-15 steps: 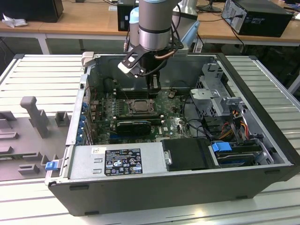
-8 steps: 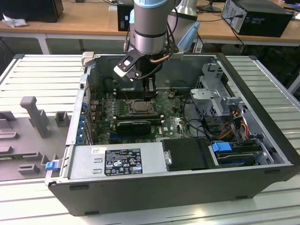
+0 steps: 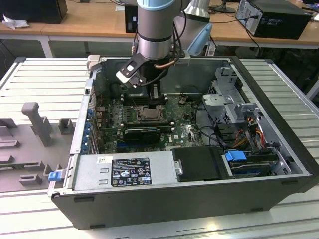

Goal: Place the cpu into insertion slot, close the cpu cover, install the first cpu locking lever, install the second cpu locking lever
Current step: 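Close the cpu cover, then install the first cpu locking lever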

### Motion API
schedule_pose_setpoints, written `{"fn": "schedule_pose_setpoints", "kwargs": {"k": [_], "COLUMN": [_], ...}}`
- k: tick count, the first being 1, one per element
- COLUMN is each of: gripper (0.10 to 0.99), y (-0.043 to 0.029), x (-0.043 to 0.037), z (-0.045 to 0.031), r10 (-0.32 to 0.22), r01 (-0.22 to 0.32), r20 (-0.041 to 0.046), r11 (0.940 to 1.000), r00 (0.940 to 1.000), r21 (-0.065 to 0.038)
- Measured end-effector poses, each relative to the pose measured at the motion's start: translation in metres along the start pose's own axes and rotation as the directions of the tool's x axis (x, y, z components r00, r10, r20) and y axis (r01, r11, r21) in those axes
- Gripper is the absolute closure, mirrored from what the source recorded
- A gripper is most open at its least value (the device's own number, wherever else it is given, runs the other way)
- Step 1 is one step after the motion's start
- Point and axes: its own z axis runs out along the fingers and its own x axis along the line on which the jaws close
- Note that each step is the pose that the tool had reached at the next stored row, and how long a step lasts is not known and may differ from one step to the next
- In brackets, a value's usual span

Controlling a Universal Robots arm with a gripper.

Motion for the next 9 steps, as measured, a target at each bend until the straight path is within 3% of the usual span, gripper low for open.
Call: {"fn": "schedule_pose_setpoints", "kwargs": {"k": [7, 9], "gripper": [0.98, 0.98], "y": [-0.0058, -0.0058], "x": [0.0002, 0.0002], "z": [-0.0001, -0.0032], "r10": [0.0, 0.0], "r01": [0.0, 0.0], "r20": [-0.0002, -0.0002], "r11": [1.0, 1.0], "r00": [1.0, 1.0], "r21": [0.0, 0.0]}}
